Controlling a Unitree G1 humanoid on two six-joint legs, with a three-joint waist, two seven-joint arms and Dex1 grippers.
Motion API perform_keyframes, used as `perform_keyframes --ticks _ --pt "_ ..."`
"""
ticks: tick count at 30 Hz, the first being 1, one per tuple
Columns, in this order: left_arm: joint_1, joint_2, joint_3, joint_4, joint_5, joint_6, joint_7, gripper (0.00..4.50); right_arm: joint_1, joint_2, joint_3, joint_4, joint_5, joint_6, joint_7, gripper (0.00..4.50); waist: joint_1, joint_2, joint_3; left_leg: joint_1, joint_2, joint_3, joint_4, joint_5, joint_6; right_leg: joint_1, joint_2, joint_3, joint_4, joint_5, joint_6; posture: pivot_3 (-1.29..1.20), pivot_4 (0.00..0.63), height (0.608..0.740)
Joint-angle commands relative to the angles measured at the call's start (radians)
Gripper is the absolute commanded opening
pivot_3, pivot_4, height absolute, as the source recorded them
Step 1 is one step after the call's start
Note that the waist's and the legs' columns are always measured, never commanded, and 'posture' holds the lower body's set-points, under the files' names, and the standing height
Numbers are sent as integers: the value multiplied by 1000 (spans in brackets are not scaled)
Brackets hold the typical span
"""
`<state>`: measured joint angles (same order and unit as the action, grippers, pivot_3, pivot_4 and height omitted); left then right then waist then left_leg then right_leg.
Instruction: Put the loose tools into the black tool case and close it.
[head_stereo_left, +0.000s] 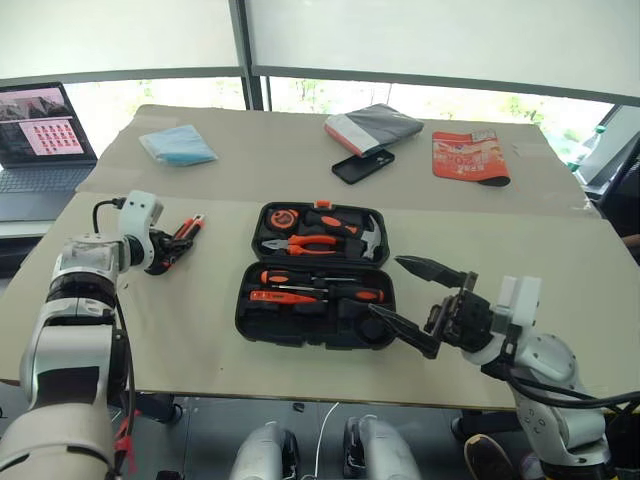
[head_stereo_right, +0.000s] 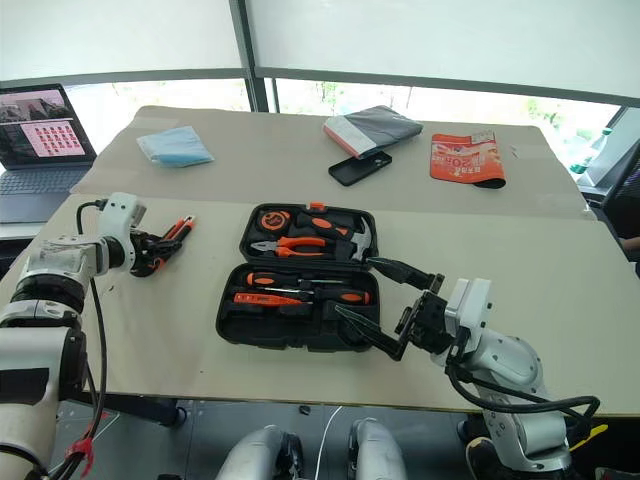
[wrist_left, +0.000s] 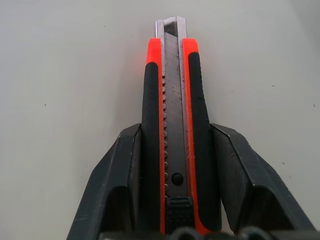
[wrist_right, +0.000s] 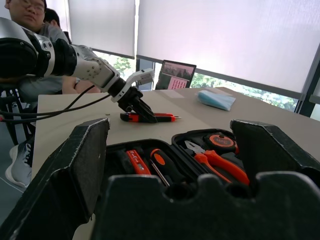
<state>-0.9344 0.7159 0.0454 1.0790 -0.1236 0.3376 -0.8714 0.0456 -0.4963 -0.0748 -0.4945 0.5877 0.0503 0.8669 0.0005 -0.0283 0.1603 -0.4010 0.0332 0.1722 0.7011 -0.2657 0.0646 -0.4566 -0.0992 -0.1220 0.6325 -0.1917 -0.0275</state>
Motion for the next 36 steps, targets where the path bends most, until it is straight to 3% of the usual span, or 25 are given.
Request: perform_keyframes --ticks 1,7,12,20,22,36 --pt "6 9 15 -296 -117 67 -242 1597 2 -26 -53 -22 2 -33 18 4500 3 -1 0 -2 0 -1 1 0 0 -1 0 0 0 0 0 0 150 740" --pt "152 126 -104 -887 -229 190 -559 1597 31 -114 -152 1 43 -16 84 4500 7 -1 1 -5 0 -2 7 -1 2 0 1 0 -1 1 -2 0 150 740" --pt "213 147 -283 -1201 -195 239 -599 1597 104 -205 -183 54 31 -53 234 4500 10 1 1 -3 0 -3 7 -2 3 2 1 2 0 -1 2 0 150 740" --pt "320 130 -391 -1285 -94 197 -508 1597 124 -212 -191 52 26 -46 246 4500 11 2 0 -2 2 -4 8 -3 6 1 5 9 2 -1 1 0 150 740" --pt "317 74 -392 -1255 -49 219 -399 1597 134 -207 -188 43 26 -25 227 4500 13 2 0 -3 1 -4 8 -3 5 1 5 8 2 -1 1 0 150 740" --pt "306 29 -448 -1271 -37 163 -448 1597 193 -183 -136 1 -35 -29 177 4500 21 2 0 -5 1 -4 11 -4 8 1 5 11 0 -1 2 0 150 740"
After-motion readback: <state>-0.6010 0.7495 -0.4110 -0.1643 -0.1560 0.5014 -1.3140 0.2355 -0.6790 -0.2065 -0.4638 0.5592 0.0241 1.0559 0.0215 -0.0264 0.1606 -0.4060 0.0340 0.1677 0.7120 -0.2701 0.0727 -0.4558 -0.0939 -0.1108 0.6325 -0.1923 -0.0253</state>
